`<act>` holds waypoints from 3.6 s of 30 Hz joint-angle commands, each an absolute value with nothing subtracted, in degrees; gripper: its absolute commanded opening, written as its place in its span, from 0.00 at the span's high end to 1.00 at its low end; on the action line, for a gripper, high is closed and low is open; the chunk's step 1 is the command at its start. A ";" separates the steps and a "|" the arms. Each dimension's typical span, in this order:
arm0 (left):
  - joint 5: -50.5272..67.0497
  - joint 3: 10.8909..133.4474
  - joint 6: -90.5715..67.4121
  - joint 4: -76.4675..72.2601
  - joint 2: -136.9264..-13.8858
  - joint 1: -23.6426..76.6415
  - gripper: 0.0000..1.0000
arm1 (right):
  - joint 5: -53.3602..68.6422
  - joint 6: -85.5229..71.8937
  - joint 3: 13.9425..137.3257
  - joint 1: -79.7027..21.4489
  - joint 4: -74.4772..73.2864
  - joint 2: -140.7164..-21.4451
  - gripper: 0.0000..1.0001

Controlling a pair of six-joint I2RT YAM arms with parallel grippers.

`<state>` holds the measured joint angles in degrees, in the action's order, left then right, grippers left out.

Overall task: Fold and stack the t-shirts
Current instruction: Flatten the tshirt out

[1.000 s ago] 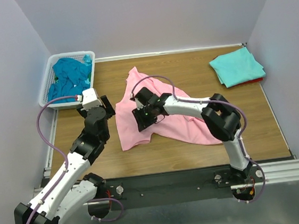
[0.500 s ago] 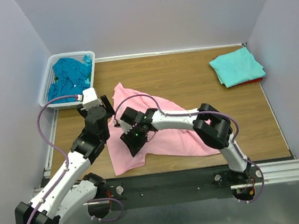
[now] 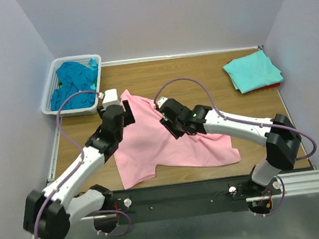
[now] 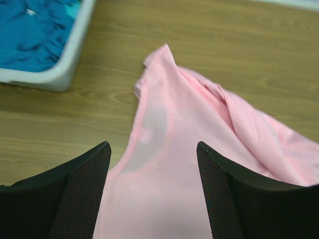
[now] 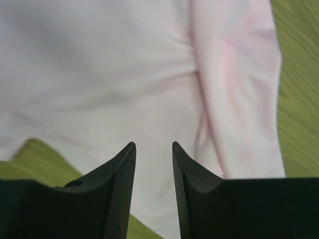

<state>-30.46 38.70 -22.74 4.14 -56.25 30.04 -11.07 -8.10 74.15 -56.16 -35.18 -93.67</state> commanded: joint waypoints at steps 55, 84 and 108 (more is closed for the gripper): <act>-13.27 49.57 -21.62 20.39 -92.99 29.00 0.22 | -30.75 1.76 64.86 -42.99 -35.60 -93.78 0.99; -11.25 49.22 -21.18 20.83 -95.62 28.65 0.22 | -36.91 -2.46 85.17 -10.20 -22.76 -111.35 0.99; -12.30 54.48 -23.65 18.55 -84.82 28.13 0.21 | -3.23 -10.02 80.86 -5.98 -24.08 -103.54 0.54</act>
